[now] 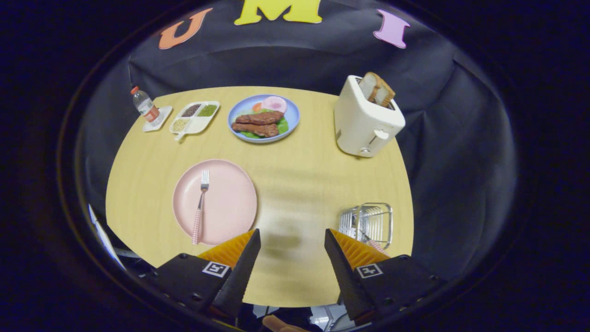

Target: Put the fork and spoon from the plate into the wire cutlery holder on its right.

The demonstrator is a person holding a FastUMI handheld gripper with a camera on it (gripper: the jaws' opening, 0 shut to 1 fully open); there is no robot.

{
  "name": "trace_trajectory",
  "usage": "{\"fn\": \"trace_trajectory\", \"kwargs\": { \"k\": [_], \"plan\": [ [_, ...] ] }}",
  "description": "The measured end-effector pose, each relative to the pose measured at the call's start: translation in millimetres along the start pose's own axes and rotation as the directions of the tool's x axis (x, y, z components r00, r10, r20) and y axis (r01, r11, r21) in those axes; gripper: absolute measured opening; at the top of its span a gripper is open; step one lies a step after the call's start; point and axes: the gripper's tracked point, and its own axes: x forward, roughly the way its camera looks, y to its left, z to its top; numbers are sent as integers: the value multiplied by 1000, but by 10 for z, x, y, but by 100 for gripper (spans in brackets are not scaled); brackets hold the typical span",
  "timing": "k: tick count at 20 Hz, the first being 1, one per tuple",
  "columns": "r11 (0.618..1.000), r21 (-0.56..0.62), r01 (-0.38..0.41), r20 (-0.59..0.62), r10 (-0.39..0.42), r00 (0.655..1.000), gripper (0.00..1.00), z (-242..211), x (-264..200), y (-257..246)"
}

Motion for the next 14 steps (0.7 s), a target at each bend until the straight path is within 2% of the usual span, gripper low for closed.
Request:
{"fn": "trace_trajectory", "kwargs": {
  "k": [3,7,14],
  "plan": [
    [1000,-9,-10,55,10,998,84,52,71,341],
    [991,46,-128,116,122,986,84,99,268,870],
    [992,11,-127,172,123,977,82,-86,773,1440]
  ]
}}
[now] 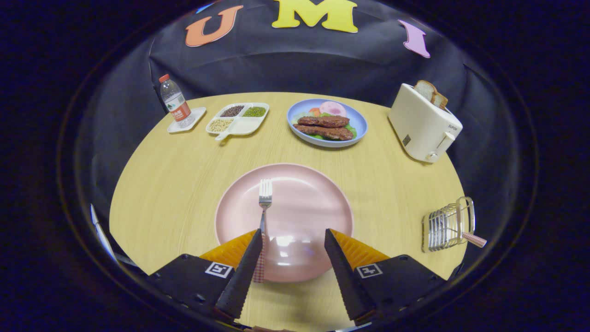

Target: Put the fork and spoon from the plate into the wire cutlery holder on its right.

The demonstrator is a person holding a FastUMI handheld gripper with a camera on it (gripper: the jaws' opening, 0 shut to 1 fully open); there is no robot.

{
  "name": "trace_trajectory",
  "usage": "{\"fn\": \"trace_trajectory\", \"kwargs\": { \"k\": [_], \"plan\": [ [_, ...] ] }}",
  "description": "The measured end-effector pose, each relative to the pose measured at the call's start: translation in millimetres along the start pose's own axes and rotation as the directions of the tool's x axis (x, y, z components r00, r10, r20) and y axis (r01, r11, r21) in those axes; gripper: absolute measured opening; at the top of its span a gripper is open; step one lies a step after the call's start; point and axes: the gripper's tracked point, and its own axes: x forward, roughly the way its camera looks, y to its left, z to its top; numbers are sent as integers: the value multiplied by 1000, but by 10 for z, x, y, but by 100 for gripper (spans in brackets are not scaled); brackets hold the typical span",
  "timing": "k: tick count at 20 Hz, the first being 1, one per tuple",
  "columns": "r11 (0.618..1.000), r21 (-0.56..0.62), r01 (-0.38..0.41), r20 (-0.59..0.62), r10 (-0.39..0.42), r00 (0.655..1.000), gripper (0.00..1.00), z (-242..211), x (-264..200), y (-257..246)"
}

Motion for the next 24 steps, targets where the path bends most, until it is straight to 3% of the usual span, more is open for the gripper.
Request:
{"fn": "trace_trajectory", "kwargs": {
  "k": [5,9,12,13,16,17,19,20,24],
  "plan": [
    [1000,8,-17,16,17,1000,73,-175,268,246],
    [999,33,-28,16,28,999,49,-232,350,312],
    [998,55,-19,-5,19,1000,49,-270,401,325],
    [998,67,-17,-6,17,1000,31,-270,401,353],
    [998,67,19,5,-19,1000,28,-214,379,292],
    [997,71,27,-3,-27,1000,9,-182,383,260],
    [998,71,2,-19,-1,1000,9,-236,364,329],
    [998,64,10,-15,-9,1000,2,-233,327,287],
    [999,48,-16,-4,17,1000,2,-166,56,249]
  ]
}}
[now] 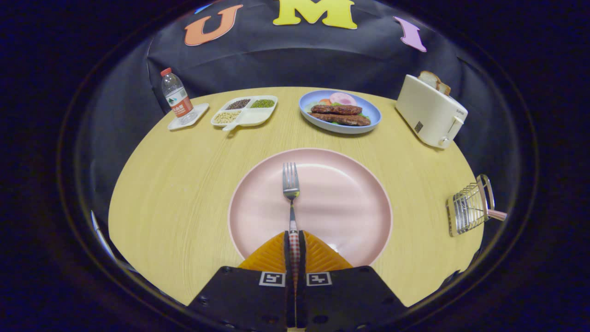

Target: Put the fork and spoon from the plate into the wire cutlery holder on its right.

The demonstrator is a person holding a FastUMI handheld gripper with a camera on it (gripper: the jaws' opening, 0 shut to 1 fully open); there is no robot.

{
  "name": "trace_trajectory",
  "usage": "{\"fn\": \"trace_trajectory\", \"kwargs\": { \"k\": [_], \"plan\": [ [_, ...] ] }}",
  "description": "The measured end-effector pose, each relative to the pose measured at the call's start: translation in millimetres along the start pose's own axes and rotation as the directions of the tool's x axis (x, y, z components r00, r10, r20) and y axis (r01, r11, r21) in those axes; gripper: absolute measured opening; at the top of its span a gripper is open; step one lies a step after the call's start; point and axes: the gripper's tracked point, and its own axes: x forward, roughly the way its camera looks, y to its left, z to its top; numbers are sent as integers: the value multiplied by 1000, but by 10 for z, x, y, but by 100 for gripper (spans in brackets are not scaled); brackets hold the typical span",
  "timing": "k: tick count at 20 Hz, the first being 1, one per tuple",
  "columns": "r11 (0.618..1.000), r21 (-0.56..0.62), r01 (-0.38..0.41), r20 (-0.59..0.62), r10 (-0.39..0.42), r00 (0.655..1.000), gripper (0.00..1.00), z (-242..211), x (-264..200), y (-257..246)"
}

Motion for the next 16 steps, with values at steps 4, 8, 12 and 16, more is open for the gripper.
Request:
{"fn": "trace_trajectory", "kwargs": {
  "k": [4,8,12,16],
  "plan": [
    [1000,-27,2,10,-1,1000,2,33,-417,-204],
    [999,-34,16,4,-16,1000,2,58,-833,-615],
    [998,-30,54,-19,-54,998,2,57,-1110,-1226],
    [999,0,41,-51,-41,998,2,25,-1347,-1778]
  ]
}}
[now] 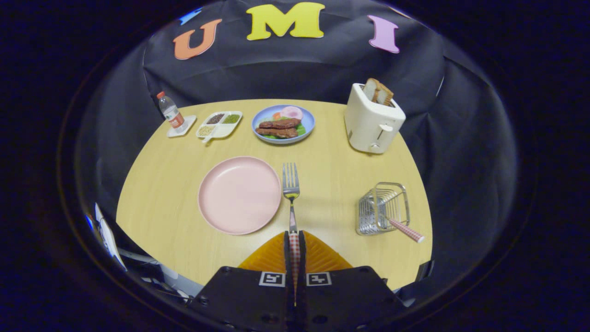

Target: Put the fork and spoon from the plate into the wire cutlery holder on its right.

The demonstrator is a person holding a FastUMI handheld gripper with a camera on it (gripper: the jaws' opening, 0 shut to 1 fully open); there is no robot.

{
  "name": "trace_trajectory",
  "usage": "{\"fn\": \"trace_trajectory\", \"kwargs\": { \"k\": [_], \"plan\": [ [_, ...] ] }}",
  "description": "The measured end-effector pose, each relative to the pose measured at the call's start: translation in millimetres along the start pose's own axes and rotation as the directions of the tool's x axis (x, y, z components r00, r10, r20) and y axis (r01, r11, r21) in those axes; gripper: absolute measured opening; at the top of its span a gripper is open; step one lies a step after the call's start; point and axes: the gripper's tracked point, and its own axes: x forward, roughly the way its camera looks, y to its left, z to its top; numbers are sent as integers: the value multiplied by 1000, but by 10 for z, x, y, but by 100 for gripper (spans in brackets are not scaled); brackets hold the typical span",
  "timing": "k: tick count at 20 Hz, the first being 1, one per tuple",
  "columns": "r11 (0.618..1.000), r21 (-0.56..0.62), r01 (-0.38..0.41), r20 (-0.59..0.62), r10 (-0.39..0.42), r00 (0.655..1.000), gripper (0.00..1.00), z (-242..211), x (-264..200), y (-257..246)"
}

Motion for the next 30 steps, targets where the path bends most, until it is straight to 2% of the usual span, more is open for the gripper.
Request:
{"fn": "trace_trajectory", "kwargs": {
  "k": [2,4,5,9,12,19,22,24,26,30],
  "plan": [
    [999,50,-13,-43,15,999,2,-66,-55,-259],
    [992,103,-71,-98,82,992,2,-136,-142,-423],
    [990,122,-77,-114,91,989,2,-153,-163,-544],
    [992,118,-36,-145,53,988,2,-87,-209,-1046],
    [993,119,-13,-214,39,976,2,-59,-251,-1302],
    [995,101,-15,-344,49,938,2,136,-235,-1546],
    [996,83,19,-443,20,896,3,112,-148,-1717],
    [998,59,16,-527,18,849,3,30,-123,-1774],
    [999,35,1,-575,19,818,2,28,-48,-1767],
    [999,20,-26,-628,32,778,2,101,121,-1705]
  ]
}}
